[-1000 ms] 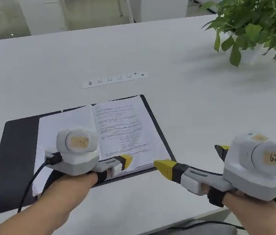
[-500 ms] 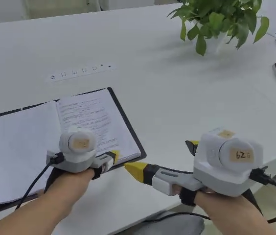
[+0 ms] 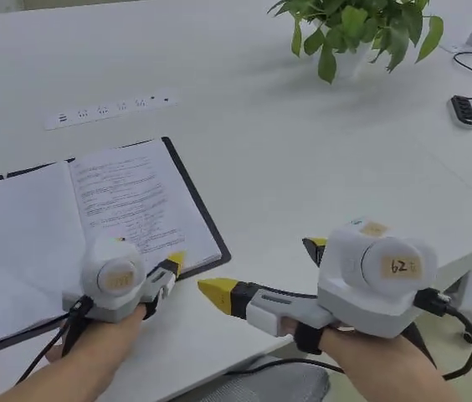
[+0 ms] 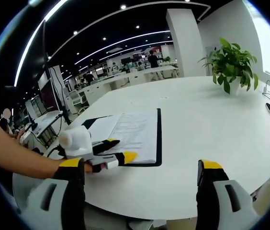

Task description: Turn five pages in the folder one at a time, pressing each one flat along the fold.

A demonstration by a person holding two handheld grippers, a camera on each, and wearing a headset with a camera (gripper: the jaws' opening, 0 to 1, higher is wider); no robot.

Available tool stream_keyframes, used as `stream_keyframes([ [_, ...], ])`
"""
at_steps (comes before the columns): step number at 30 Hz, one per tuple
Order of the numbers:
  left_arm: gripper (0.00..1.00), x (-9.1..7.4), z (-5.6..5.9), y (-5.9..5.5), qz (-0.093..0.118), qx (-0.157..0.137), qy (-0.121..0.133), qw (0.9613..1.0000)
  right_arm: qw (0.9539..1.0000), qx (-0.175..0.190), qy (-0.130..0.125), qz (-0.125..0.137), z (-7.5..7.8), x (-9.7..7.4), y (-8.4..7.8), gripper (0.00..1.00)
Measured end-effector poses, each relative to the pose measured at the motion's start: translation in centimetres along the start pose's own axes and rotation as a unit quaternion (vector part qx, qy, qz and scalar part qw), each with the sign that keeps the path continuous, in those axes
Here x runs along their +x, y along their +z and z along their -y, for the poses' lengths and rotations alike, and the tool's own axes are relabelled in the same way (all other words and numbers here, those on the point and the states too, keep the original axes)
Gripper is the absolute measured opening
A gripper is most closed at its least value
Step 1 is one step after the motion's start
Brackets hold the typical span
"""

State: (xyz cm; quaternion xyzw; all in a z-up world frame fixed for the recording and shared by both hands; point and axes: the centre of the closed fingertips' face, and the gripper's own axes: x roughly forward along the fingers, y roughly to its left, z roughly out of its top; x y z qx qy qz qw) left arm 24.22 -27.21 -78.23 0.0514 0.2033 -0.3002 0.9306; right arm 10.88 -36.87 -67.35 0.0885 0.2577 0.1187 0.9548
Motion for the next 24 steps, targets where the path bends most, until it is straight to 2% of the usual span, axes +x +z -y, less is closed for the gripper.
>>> stream_keyframes([
  [6, 0.45, -0.2, -0.3, 0.0, 0.024, -0.003, 0.000, 0.9997, 1.0000, -0.001, 0.002, -0.010, -0.2, 0.3, -0.6, 0.97],
  [10, 0.37, -0.4, -0.5, 0.0, 0.035, -0.014, 0.003, 0.9993, 0.9999, -0.001, 0.005, -0.014, -0.3, 0.5, -0.7, 0.97],
  [12, 0.30, -0.5, -1.0, 0.1, 0.041, -0.025, 0.008, 0.9988, 0.9999, -0.002, 0.006, -0.016, -0.3, 0.7, -0.8, 0.97],
  [14, 0.22, -0.6, -1.4, 0.1, 0.042, -0.030, 0.011, 0.9986, 0.9998, -0.002, 0.007, -0.018, -0.2, 0.9, -0.8, 0.96],
  [19, 0.17, -0.6, -1.5, 0.1, 0.040, -0.037, 0.015, 0.9984, 0.9996, -0.002, 0.012, -0.025, -0.2, 1.7, -0.8, 0.95],
  [24, 0.13, -0.5, -1.9, 0.0, 0.045, -0.060, 0.020, 0.9970, 0.9995, -0.005, 0.019, -0.025, -0.2, 2.7, -0.4, 0.93],
])
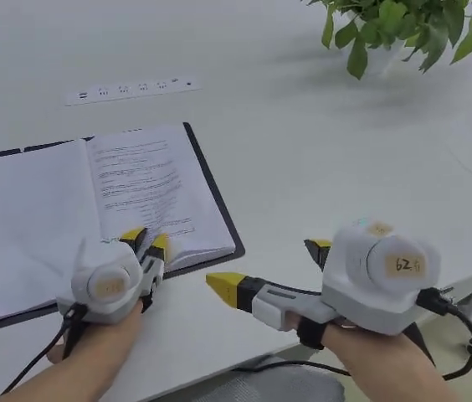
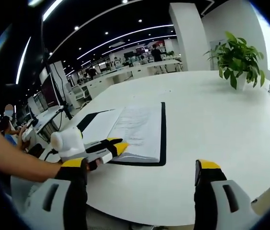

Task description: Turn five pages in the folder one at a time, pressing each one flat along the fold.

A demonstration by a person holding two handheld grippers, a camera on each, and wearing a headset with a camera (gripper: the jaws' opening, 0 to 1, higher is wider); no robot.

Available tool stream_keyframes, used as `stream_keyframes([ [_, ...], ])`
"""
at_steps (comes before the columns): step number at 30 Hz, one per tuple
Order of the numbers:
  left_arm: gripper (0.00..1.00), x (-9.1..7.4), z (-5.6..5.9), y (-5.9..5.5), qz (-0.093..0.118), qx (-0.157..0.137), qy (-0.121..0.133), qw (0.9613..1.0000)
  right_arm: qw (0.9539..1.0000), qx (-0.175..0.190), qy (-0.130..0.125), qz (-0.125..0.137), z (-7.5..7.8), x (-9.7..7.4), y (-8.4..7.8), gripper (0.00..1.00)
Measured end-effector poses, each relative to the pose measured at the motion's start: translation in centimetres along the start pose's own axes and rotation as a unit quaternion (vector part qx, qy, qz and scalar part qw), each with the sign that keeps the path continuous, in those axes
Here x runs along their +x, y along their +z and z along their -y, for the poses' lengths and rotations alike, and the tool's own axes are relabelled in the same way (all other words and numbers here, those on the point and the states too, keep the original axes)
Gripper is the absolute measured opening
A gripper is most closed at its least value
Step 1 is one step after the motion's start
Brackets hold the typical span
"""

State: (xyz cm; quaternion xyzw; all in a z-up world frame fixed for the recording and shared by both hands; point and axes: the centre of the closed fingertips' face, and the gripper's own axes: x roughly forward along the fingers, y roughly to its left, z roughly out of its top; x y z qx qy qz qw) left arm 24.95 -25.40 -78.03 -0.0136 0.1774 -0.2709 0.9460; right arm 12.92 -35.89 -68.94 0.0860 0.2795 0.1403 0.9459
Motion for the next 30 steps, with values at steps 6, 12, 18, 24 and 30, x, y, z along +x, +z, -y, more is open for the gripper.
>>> stream_keyframes([
  [6, 0.03, 0.1, -0.4, 0.0, 0.002, -0.020, 0.009, 0.9998, 0.9997, 0.001, 0.023, 0.010, -0.7, 1.9, 0.9, 0.88],
  [12, 0.03, 0.1, -0.4, 0.1, 0.004, -0.017, 0.009, 0.9998, 0.9980, -0.008, 0.061, 0.011, -2.1, 5.1, 1.8, 0.75],
  [18, 0.03, 0.1, -0.4, 0.1, 0.005, -0.014, 0.010, 0.9998, 0.9958, -0.006, 0.091, 0.008, -1.9, 9.8, 2.7, 0.61],
  [24, 0.03, 0.2, -0.4, 0.1, 0.006, -0.015, 0.010, 0.9998, 0.9958, 0.012, 0.089, -0.017, -0.2, 13.3, 2.6, 0.50],
  [30, 0.03, 0.2, -0.4, 0.1, 0.007, -0.014, 0.010, 0.9998, 0.9956, 0.018, 0.085, -0.035, 0.7, 14.6, 2.1, 0.46],
])
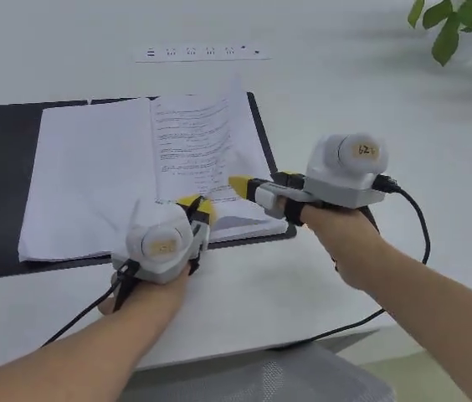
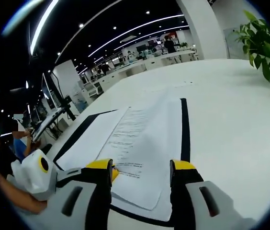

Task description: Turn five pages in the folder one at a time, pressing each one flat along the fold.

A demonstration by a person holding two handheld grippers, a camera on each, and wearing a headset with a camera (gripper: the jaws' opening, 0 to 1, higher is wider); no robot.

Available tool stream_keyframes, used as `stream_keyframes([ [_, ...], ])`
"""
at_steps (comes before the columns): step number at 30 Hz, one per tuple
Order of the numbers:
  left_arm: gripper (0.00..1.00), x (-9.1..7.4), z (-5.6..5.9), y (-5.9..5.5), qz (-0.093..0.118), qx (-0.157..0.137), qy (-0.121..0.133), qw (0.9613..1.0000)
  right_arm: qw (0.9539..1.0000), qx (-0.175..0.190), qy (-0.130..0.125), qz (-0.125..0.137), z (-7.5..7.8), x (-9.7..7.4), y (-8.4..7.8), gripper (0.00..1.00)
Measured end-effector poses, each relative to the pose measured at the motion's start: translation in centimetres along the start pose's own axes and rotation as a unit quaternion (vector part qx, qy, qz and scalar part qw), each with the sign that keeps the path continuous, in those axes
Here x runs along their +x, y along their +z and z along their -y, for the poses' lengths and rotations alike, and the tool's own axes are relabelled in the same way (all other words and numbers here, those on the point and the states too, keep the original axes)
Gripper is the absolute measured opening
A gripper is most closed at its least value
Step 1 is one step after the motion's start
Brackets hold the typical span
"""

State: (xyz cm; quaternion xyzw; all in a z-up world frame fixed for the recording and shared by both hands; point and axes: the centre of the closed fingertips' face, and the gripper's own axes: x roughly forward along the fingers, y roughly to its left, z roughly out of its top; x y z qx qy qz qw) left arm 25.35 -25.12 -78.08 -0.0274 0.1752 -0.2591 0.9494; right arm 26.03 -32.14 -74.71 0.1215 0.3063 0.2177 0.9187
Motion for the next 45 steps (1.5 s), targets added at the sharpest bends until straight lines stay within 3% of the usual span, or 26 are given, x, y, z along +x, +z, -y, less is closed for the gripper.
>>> stream_keyframes([
  [14, 0.03, 0.0, 0.0, 0.0, 0.002, 0.002, 0.000, 1.0000, 0.9996, 0.008, 0.002, -0.027, 1.1, 1.6, -1.1, 0.34],
  [22, 0.03, 0.0, 0.0, 0.0, 0.002, 0.003, 0.000, 1.0000, 0.9983, 0.050, -0.004, -0.029, 2.4, 1.5, -1.2, 0.19],
  [27, 0.03, 0.0, 0.0, 0.0, 0.000, 0.001, 0.000, 1.0000, 0.9977, 0.055, -0.005, -0.039, 2.8, 1.2, -1.7, 0.02],
  [31, 0.03, 0.0, 0.0, 0.0, -0.005, -0.010, 0.000, 0.9999, 0.9955, 0.089, -0.004, -0.030, 2.2, 0.6, -1.6, 0.00],
  [34, 0.04, 0.0, 0.0, 0.2, -0.013, -0.037, -0.002, 0.9992, 0.9929, 0.117, -0.005, -0.020, 1.8, 0.0, -1.2, 0.00],
  [36, 0.07, -0.3, 0.4, 0.3, -0.026, -0.073, -0.017, 0.9968, 0.9920, 0.125, -0.006, -0.016, 1.6, -0.3, -0.9, 0.00],
  [43, 0.29, -3.5, 0.3, 0.2, -0.076, -0.062, -0.026, 0.9949, 0.9842, 0.177, -0.004, 0.004, 0.9, -1.6, 0.5, 0.00],
  [45, 0.35, -4.6, 0.0, 0.1, -0.092, -0.044, -0.028, 0.9944, 0.9804, 0.197, 0.001, 0.013, 0.5, -1.9, 1.1, 0.00],
])
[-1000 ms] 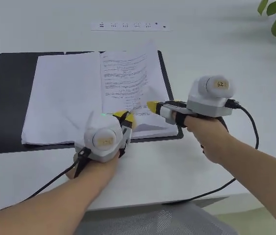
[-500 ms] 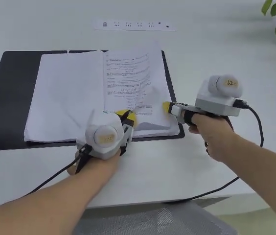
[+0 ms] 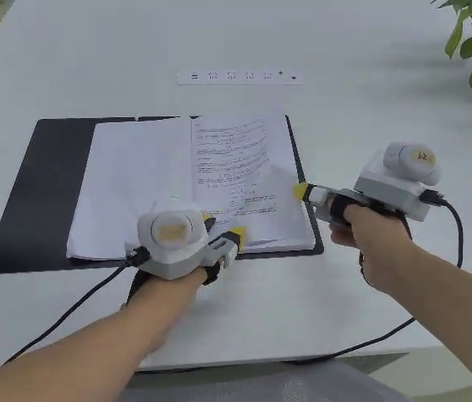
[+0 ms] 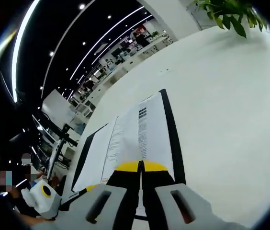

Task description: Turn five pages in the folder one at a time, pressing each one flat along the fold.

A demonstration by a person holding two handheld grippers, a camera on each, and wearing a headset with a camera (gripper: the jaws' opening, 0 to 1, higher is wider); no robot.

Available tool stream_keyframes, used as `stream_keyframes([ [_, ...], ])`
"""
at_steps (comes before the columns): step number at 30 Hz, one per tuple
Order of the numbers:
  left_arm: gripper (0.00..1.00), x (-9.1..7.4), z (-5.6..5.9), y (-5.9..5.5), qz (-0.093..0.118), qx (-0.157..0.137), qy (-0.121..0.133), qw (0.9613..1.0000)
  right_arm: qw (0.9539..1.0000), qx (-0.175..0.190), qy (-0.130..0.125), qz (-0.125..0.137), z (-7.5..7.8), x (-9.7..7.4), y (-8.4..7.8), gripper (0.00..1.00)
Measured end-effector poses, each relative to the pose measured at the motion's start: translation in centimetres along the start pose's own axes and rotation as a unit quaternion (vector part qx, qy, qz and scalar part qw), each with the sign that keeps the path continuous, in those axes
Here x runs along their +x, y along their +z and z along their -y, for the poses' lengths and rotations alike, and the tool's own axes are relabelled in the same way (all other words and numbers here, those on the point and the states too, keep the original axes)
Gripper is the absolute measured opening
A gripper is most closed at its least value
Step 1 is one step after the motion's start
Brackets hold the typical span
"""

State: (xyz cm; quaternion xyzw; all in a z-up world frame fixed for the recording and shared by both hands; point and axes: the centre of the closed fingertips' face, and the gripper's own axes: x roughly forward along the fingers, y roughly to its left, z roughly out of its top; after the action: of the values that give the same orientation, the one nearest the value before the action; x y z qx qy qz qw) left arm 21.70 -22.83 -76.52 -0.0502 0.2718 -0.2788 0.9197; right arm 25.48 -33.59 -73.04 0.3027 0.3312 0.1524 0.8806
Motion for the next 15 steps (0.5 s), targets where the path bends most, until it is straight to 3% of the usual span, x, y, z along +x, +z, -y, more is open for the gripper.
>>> stream_keyframes([
  [4, 0.42, -2.5, -0.9, 0.7, 0.003, 0.006, 0.008, 0.9999, 0.9988, 0.047, 0.015, 0.008, -1.3, -0.5, 0.5, 0.00],
  [11, 0.45, -6.2, -1.5, 2.7, 0.027, 0.026, 0.004, 0.9993, 0.9965, 0.080, 0.023, -0.003, -3.8, -1.4, 1.1, 0.00],
  [12, 0.45, -7.0, -1.8, 3.1, 0.035, 0.031, 0.004, 0.9989, 0.9942, 0.100, 0.039, 0.001, -4.9, -1.7, 1.5, 0.00],
  [15, 0.45, -8.6, -2.3, 3.7, 0.043, 0.037, 0.006, 0.9984, 0.9930, 0.107, 0.049, -0.002, -5.8, -1.6, 2.3, 0.00],
])
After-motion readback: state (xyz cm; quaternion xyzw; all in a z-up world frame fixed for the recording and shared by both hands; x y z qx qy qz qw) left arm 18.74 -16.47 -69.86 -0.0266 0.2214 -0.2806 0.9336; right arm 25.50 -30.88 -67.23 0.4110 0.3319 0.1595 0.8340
